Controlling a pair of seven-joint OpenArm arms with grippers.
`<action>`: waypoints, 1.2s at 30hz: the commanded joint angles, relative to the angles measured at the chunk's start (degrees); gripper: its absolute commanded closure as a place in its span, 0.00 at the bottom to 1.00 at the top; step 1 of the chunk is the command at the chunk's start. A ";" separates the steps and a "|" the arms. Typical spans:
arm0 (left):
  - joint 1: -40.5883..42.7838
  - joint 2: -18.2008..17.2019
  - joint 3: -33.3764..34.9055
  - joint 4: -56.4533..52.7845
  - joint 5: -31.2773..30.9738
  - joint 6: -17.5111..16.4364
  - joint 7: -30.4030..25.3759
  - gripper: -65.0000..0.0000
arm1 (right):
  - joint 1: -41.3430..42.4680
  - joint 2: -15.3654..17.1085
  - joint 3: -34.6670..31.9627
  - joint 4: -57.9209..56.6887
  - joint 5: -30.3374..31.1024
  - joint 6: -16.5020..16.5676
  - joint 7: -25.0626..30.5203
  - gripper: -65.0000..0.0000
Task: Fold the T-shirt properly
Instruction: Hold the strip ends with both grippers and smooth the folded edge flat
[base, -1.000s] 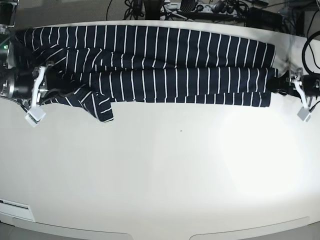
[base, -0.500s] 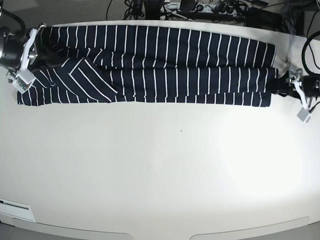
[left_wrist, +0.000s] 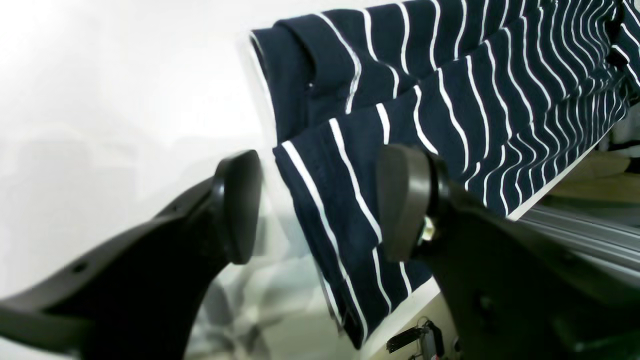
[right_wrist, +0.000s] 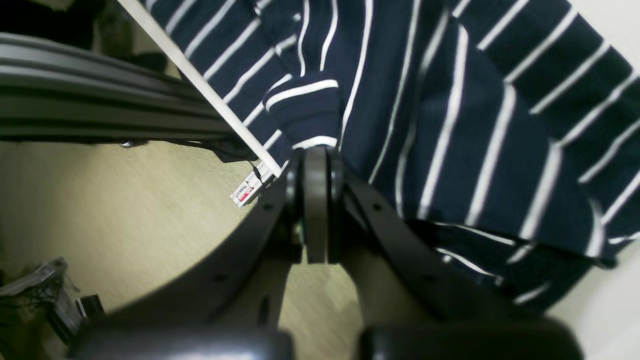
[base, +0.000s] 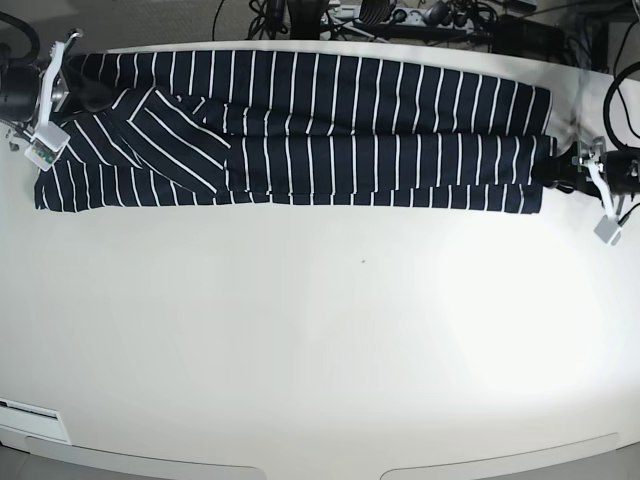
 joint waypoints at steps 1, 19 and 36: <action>-0.81 -1.62 -0.52 0.57 -1.16 -0.39 -0.42 0.41 | 0.11 1.60 0.66 0.70 0.97 0.08 0.84 1.00; -0.81 -1.60 -0.52 0.57 -1.16 -0.39 -0.66 0.41 | 0.61 2.21 2.08 0.72 0.97 0.08 5.22 0.51; -0.83 -1.16 -0.52 0.55 -1.16 -0.39 -0.83 0.41 | 5.05 -22.21 6.88 0.48 -1.14 0.08 14.78 1.00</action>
